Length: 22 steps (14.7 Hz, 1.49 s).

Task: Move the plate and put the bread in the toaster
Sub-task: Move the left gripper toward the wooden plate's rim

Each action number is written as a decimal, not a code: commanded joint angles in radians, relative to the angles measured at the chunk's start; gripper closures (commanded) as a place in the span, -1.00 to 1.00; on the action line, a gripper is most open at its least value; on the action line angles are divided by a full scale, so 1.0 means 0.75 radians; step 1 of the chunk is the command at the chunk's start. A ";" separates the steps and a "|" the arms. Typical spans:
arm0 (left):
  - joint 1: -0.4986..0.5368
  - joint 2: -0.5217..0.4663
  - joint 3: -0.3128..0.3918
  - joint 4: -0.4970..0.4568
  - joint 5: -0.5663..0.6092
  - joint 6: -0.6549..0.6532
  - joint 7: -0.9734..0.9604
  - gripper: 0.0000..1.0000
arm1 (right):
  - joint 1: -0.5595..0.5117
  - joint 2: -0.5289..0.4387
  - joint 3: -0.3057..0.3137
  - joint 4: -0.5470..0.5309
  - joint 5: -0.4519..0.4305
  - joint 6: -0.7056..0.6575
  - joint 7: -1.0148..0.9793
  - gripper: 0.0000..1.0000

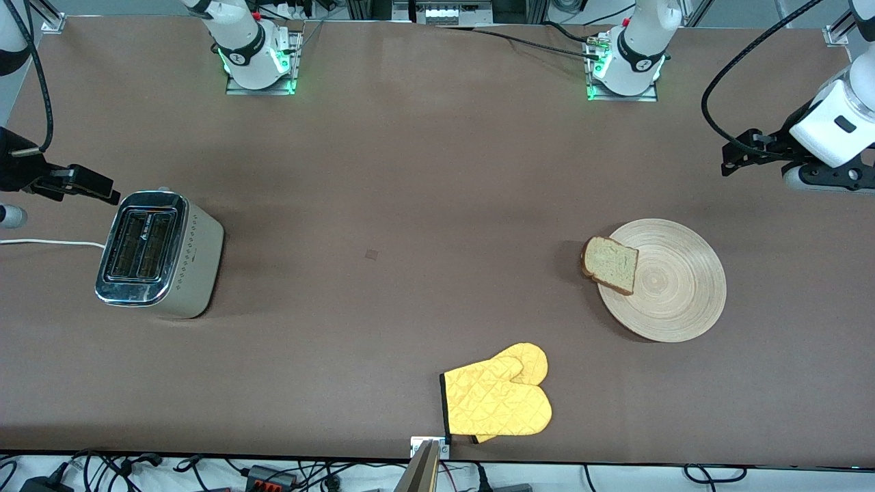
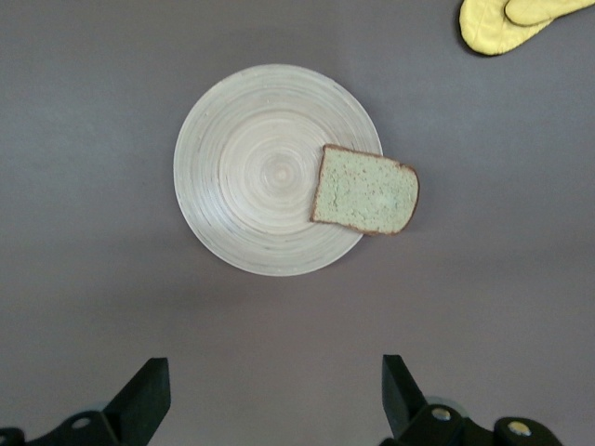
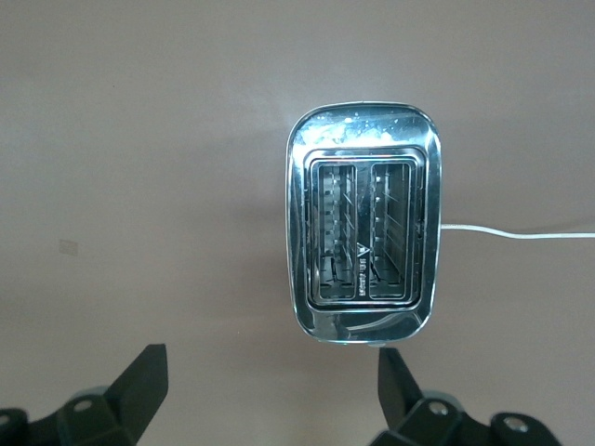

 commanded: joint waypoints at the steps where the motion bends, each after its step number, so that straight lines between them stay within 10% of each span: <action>1: 0.030 0.047 0.021 0.046 -0.079 -0.074 0.037 -1.00 | -0.004 -0.005 0.003 0.007 0.007 -0.014 -0.011 -1.00; 13: 0.400 0.556 0.021 0.276 -0.282 -0.062 0.452 -1.00 | -0.006 -0.003 0.003 0.007 0.009 -0.014 -0.013 -1.00; 22: 0.612 1.000 0.021 0.310 -0.725 0.226 0.831 -1.00 | -0.008 -0.003 0.003 0.007 0.011 -0.014 -0.013 -1.00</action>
